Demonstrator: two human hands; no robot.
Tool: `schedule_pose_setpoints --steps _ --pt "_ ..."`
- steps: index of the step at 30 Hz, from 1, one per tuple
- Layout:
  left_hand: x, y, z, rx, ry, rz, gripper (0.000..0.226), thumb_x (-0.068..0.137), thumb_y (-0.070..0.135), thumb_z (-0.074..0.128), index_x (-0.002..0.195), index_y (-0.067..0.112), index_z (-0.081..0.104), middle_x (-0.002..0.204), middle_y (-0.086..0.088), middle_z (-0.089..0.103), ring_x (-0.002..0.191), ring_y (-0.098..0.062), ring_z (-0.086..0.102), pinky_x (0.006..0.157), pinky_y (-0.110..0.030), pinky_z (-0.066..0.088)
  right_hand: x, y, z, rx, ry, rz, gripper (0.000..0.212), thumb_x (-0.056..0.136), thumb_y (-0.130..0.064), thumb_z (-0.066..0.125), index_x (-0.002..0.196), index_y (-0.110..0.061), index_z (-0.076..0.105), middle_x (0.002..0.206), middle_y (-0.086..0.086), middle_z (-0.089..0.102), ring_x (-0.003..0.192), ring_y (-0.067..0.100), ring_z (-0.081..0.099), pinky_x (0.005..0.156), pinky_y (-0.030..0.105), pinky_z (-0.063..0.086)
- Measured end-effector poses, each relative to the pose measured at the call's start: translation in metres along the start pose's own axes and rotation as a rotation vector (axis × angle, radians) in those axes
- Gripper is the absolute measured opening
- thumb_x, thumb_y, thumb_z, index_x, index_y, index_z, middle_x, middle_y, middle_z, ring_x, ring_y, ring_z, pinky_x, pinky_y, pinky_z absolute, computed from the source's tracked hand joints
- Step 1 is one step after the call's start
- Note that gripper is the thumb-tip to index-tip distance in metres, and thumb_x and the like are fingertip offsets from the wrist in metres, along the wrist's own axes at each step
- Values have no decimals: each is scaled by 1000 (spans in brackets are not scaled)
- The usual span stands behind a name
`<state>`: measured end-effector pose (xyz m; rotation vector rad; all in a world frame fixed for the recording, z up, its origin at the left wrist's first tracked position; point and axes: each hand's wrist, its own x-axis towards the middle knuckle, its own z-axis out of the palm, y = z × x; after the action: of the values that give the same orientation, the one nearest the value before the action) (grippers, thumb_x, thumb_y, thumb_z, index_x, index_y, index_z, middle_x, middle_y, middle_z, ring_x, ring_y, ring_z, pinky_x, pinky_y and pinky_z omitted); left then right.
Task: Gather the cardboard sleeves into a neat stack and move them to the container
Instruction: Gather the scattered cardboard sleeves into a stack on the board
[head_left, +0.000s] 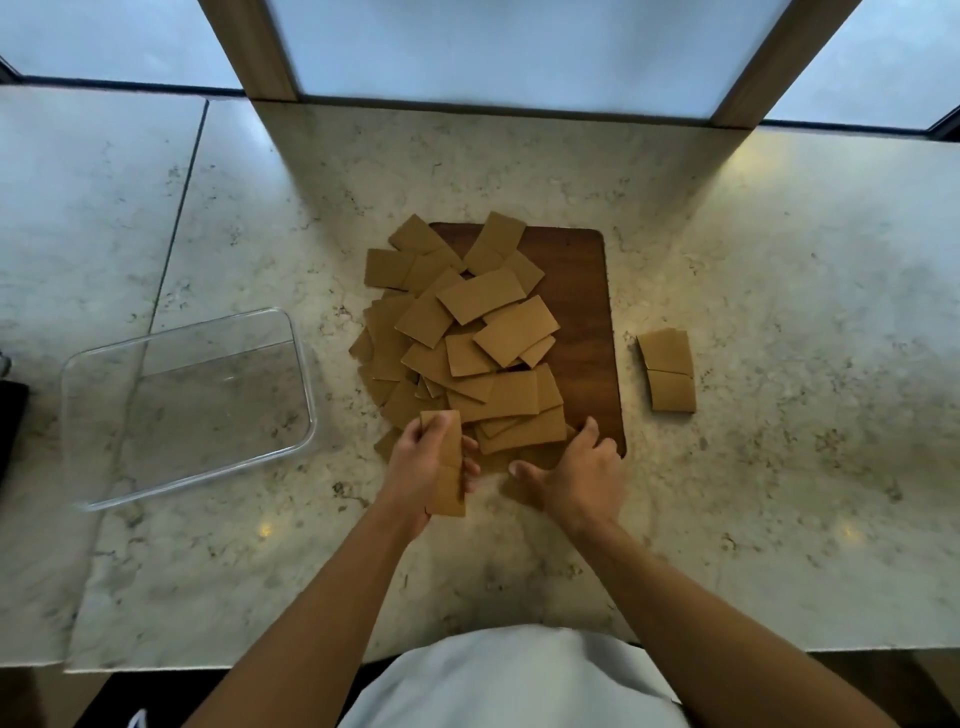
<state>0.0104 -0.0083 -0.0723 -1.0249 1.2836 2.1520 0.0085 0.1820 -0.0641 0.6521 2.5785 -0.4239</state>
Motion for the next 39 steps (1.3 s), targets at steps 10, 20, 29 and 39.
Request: schedule_pose_setpoints --steps 10,20,29,39 --pt "-6 -9 12 290 -8 30 23 99 28 72 101 6 68 74 -12 78 61 -22 73 53 -34 62 3 45 -15 772 -14 208 22 100 -26 63 115 -12 53 117 16 66 91 23 67 67 40 63" --pt "-20 -23 34 432 -70 150 6 88 18 83 87 20 77 71 4 81 59 -6 73 53 -20 58 -22 22 -12 1677 -490 328 53 87 12 70 132 -4 48 122 28 66 91 37 77 66 39 64" --pt "-17 1 21 11 -12 126 27 103 6 57 129 2 63 98 -17 80 84 -29 79 78 -49 64 -32 -24 -9 459 -653 -250 57 102 -58 43 71 -18 69 61 0 63 52 10 53 52 26 40" --pt "-17 27 -1 -126 -53 90 29 109 37 51 129 21 64 85 -14 64 62 -25 65 49 -33 53 36 -50 -24 27 9 -256 89 81 -71 65 148 -19 38 147 19 37 134 39 37 110 49 38"
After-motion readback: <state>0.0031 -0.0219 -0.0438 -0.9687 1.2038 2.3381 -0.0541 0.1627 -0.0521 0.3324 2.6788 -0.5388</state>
